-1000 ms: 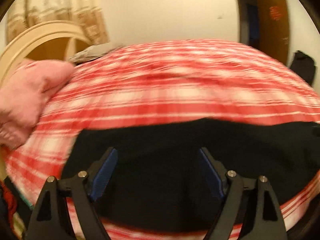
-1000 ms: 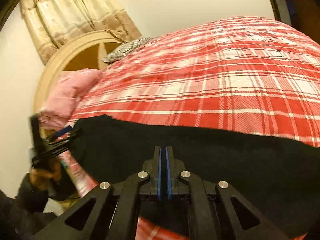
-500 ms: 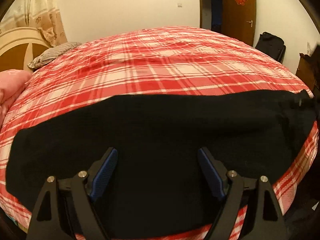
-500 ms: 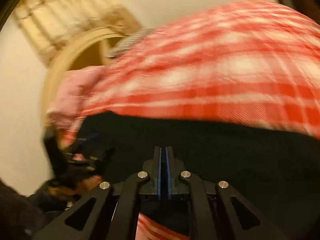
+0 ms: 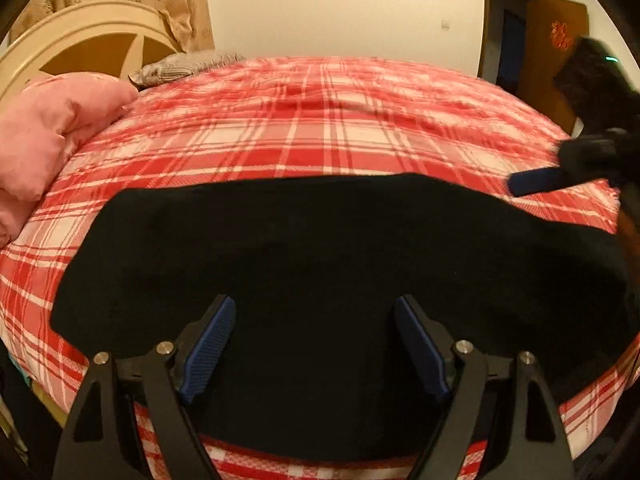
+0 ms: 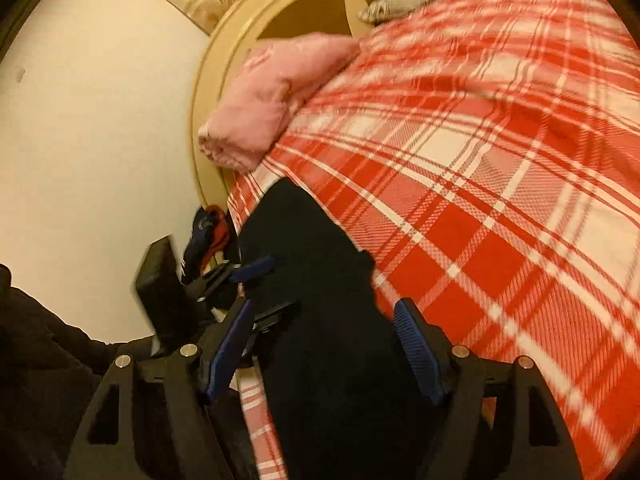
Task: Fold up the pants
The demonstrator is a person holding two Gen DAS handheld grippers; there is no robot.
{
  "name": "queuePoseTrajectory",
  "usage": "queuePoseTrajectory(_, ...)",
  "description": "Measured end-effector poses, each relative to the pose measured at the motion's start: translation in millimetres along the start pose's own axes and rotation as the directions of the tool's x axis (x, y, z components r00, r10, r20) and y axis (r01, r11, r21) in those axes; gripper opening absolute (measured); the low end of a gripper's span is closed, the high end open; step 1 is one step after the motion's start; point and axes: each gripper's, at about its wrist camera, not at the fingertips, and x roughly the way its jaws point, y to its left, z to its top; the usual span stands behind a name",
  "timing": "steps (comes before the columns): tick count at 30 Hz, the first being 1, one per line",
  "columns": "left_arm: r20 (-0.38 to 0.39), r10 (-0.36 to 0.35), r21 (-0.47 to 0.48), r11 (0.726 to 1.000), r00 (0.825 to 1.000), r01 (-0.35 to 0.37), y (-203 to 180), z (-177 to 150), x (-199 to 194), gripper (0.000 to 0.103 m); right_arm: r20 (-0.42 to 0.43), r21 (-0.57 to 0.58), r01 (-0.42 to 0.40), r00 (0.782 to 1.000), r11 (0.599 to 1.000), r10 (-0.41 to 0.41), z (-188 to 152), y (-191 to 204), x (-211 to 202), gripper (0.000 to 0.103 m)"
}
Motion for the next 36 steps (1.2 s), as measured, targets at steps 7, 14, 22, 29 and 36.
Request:
queuePoseTrajectory(7,0.006,0.005,-0.003,1.000,1.000,-0.005,0,-2,1,0.088,-0.155,-0.025,-0.060,0.986,0.998,0.055,3,3,32,0.074)
queuePoseTrajectory(14,0.004,0.000,-0.011,1.000,1.000,0.000,1,-2,1,0.090,-0.169,0.022,-0.190,0.967,0.982,0.191,-6,13,29,0.074)
queuePoseTrajectory(22,0.014,0.001,-0.013,1.000,1.000,0.000,0,-3,1,0.091,-0.169,0.061,-0.175,0.969,0.983,0.183,0,10,66,0.074)
queuePoseTrajectory(29,0.018,0.004,-0.018,1.000,1.000,-0.003,-1,-3,3,0.094,-0.060,0.078,-0.189,0.979,0.979,0.194,17,11,82,0.074)
queuePoseTrajectory(36,0.014,0.009,-0.014,1.000,1.000,-0.009,-2,-3,4,0.095,-0.022,-0.034,0.031,0.999,0.999,-0.031,37,7,84,0.055)
